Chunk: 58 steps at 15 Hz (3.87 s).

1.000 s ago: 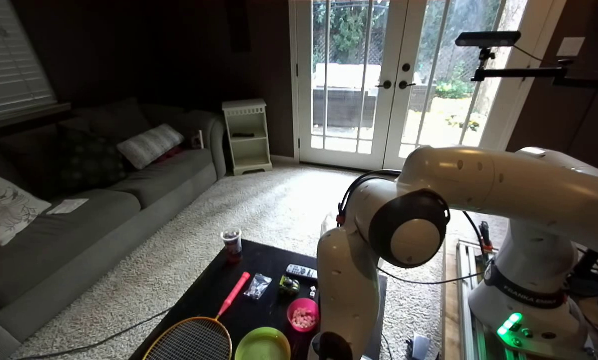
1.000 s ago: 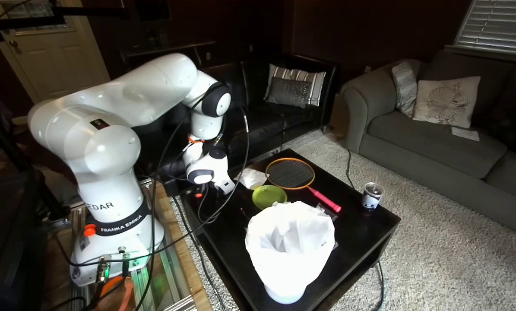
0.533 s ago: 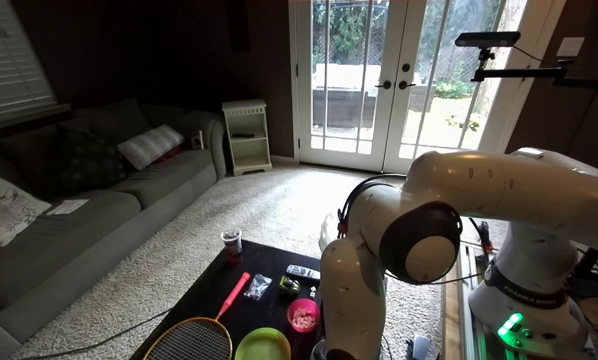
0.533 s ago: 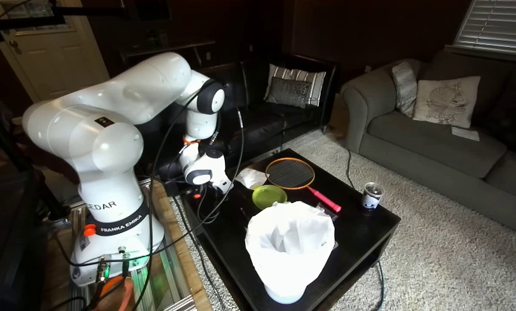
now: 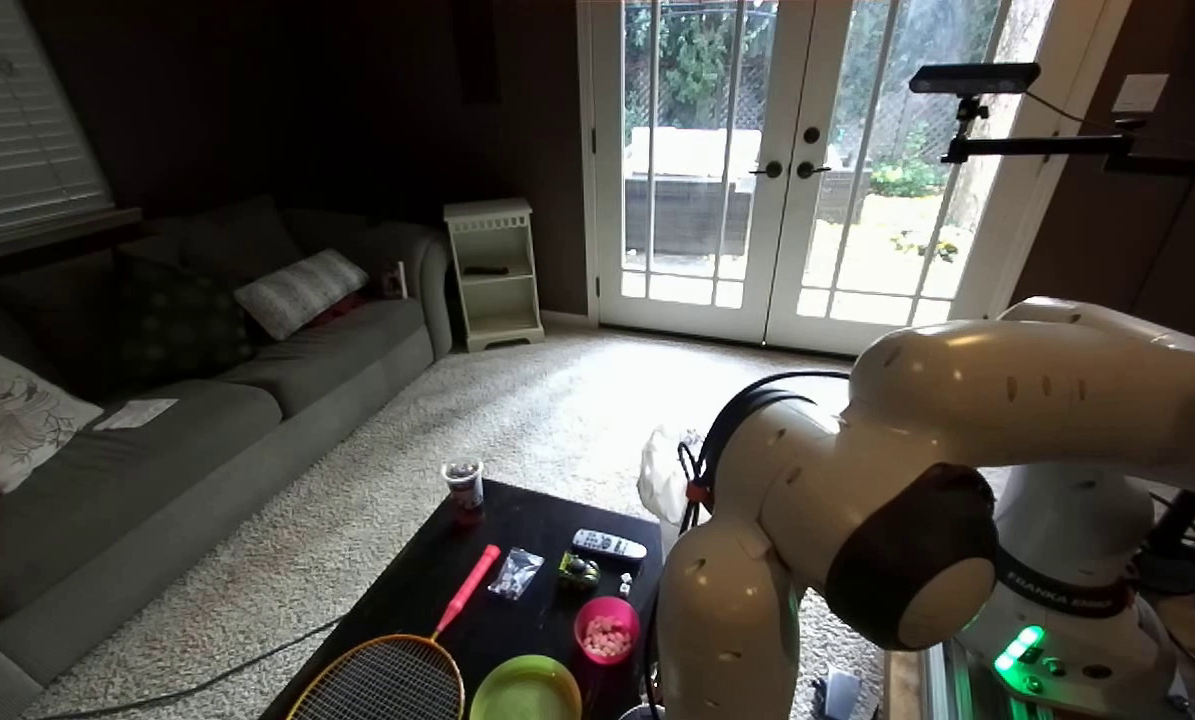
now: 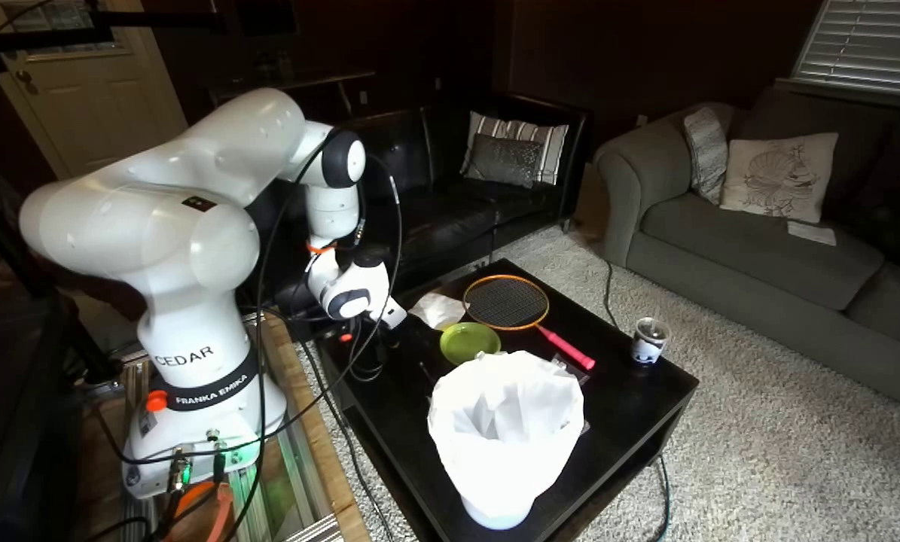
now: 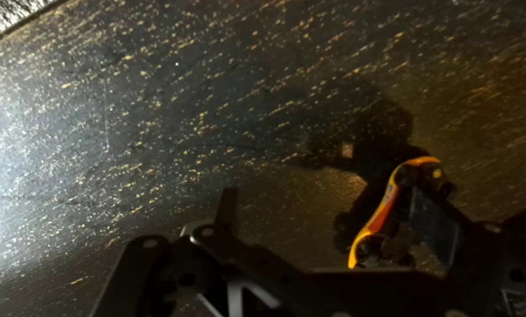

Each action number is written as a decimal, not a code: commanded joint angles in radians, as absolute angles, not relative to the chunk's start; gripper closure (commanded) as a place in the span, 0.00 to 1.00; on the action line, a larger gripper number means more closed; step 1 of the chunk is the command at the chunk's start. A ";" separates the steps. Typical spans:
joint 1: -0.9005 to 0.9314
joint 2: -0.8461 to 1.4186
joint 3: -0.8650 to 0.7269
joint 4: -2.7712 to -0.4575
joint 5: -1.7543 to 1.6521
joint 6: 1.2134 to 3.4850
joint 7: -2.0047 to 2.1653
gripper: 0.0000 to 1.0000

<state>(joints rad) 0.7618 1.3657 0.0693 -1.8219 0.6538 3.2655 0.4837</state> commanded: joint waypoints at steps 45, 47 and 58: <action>0.307 1.398 0.359 -1.852 0.437 3.364 0.372 0.30; 0.349 1.391 0.338 -1.848 0.431 3.356 0.368 0.16; 0.554 1.395 0.205 -1.815 0.449 3.349 0.379 0.79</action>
